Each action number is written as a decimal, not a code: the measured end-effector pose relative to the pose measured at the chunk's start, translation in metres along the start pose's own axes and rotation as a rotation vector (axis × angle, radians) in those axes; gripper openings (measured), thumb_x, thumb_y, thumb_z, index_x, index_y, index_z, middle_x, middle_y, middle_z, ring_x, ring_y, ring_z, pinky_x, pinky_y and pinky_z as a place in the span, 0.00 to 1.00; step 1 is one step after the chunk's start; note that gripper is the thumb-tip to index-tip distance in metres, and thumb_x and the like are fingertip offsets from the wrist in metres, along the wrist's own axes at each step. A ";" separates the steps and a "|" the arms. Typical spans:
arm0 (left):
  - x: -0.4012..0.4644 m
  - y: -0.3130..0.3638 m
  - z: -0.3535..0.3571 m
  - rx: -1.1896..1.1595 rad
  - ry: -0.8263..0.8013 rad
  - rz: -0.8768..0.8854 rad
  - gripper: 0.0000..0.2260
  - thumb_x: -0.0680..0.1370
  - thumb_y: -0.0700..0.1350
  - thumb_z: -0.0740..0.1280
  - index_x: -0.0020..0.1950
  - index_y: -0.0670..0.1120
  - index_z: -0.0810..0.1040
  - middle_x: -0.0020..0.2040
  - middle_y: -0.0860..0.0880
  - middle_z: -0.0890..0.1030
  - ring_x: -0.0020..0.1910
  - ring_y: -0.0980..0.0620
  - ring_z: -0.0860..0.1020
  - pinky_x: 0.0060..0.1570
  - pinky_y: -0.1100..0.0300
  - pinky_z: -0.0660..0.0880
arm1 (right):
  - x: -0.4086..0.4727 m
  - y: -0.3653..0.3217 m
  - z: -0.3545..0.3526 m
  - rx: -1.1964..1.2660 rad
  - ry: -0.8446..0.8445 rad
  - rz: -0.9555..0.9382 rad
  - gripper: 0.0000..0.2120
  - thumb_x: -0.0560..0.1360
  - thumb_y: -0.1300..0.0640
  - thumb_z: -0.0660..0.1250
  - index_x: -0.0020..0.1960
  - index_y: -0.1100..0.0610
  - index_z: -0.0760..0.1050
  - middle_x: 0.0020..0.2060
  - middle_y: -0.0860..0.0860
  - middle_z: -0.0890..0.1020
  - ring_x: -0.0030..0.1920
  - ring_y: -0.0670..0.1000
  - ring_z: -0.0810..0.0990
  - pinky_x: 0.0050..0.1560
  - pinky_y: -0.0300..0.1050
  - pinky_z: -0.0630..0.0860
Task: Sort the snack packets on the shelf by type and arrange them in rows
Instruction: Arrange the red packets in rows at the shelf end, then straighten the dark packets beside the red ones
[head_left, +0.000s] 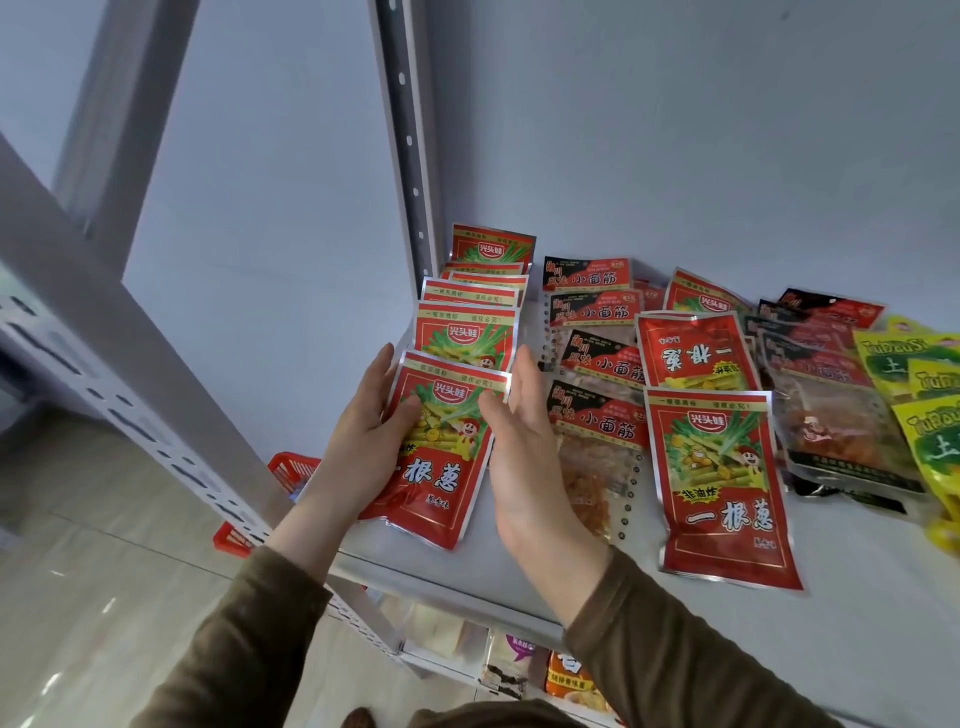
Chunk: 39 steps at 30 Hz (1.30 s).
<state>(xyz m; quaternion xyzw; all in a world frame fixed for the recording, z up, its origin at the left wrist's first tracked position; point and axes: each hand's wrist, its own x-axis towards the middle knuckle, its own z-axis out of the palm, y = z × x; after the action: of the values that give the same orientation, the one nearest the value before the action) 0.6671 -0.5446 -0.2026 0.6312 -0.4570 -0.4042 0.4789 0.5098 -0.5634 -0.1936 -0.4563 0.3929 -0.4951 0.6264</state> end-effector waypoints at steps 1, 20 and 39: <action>0.002 0.001 -0.001 0.007 -0.001 0.007 0.29 0.84 0.50 0.64 0.81 0.65 0.54 0.67 0.62 0.75 0.53 0.55 0.86 0.45 0.56 0.84 | -0.001 -0.001 0.002 -0.015 -0.012 -0.019 0.27 0.85 0.52 0.60 0.77 0.31 0.56 0.68 0.33 0.72 0.63 0.37 0.78 0.58 0.45 0.80; -0.038 -0.013 0.008 0.603 0.087 0.038 0.32 0.77 0.73 0.49 0.80 0.71 0.43 0.84 0.59 0.54 0.83 0.41 0.54 0.80 0.41 0.52 | -0.030 0.019 -0.001 -0.013 -0.015 0.036 0.26 0.85 0.51 0.60 0.77 0.30 0.56 0.59 0.22 0.73 0.59 0.31 0.78 0.48 0.33 0.79; -0.050 0.044 0.063 0.635 0.144 0.520 0.25 0.86 0.57 0.53 0.83 0.56 0.56 0.84 0.57 0.52 0.83 0.59 0.49 0.77 0.61 0.48 | -0.008 -0.035 -0.057 -0.315 0.089 -0.094 0.22 0.85 0.48 0.58 0.78 0.37 0.60 0.75 0.31 0.62 0.74 0.34 0.61 0.73 0.43 0.64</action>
<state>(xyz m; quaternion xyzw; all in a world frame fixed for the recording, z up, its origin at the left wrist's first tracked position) 0.5864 -0.5166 -0.1693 0.6378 -0.6684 -0.0636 0.3774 0.4451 -0.5692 -0.1749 -0.5445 0.4712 -0.4759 0.5051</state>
